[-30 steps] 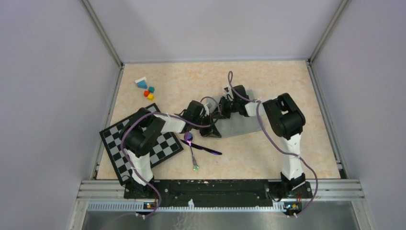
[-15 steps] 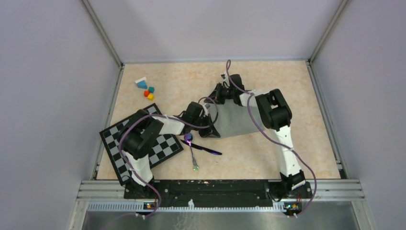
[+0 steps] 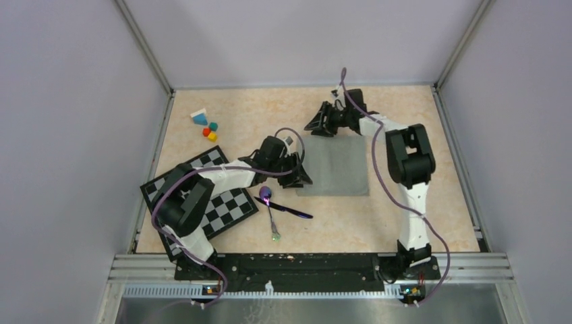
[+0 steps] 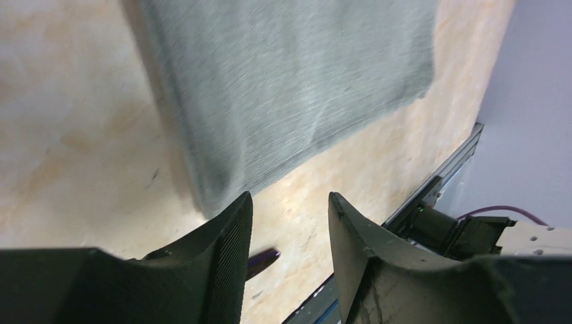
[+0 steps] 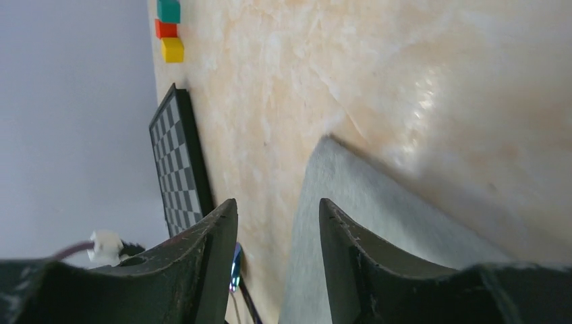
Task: Fold the napkin into a case and place the utensils inside
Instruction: Smooth out the square-folded napkin at the center of the board.
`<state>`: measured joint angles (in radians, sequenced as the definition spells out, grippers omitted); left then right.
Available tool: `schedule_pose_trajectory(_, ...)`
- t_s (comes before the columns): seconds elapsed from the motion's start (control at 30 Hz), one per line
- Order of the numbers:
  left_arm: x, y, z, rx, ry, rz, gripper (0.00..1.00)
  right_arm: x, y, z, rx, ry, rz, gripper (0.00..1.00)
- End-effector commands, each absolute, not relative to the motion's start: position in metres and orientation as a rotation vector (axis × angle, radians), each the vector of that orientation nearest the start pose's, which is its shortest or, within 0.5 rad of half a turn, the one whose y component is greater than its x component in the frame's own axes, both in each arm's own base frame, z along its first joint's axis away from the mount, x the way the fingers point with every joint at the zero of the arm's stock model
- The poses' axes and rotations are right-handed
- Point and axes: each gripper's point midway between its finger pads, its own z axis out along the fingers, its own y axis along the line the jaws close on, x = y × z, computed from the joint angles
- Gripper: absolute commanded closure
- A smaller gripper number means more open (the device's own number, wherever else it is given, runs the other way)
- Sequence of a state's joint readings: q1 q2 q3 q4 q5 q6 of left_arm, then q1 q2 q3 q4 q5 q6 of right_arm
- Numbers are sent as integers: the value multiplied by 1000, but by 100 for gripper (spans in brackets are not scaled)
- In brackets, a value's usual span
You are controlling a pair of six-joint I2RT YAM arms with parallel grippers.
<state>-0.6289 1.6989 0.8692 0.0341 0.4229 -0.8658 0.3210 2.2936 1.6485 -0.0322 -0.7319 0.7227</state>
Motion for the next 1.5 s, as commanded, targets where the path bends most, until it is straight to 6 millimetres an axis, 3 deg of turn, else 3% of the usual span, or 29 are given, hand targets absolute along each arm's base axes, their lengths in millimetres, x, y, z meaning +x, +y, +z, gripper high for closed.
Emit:
schedule_pose_trajectory(0.0,304,-330,120,-23,2439,-1157,52,479,255,131,17,2259,1297,52)
schedule_pose_trajectory(0.03,319,-333,130,-17,2403,-1159,54,477,248,131,31,2250,1299,52)
schedule_pose_trajectory(0.1,337,-336,131,-24,2416,-1157,62,473,232,130,65,2239,1302,51)
schedule_pose_trajectory(0.23,374,-355,138,32,2381,-1222,65,466,201,122,155,2215,1293,52)
schedule_pose_trajectory(0.4,419,-374,120,95,2366,-1221,70,465,185,102,200,2206,1302,79)
schedule_pose_trajectory(0.57,441,-364,83,74,2404,-1136,73,470,169,78,244,2213,1295,85)
schedule_pose_trajectory(0.73,437,-321,19,-82,2534,-984,73,472,135,41,362,2250,1254,85)
schedule_pose_trajectory(0.8,432,-312,1,-115,2563,-974,74,472,120,22,393,2297,1189,84)
schedule_pose_trajectory(0.87,429,-309,-5,-107,2577,-972,75,470,110,12,418,2337,1127,83)
schedule_pose_trajectory(0.97,426,-316,11,-59,2548,-1035,73,476,105,28,385,2336,1082,79)
schedule_pose_trajectory(1.1,428,-328,62,19,2463,-1154,63,476,115,78,311,2285,1094,72)
schedule_pose_trajectory(1.2,428,-328,92,38,2415,-1195,58,464,124,94,282,2287,1108,68)
schedule_pose_trajectory(1.3,423,-326,100,35,2408,-1210,56,445,136,85,252,2323,1120,68)
schedule_pose_trajectory(1.47,401,-315,62,-20,2497,-1185,61,407,136,44,291,2421,1089,68)
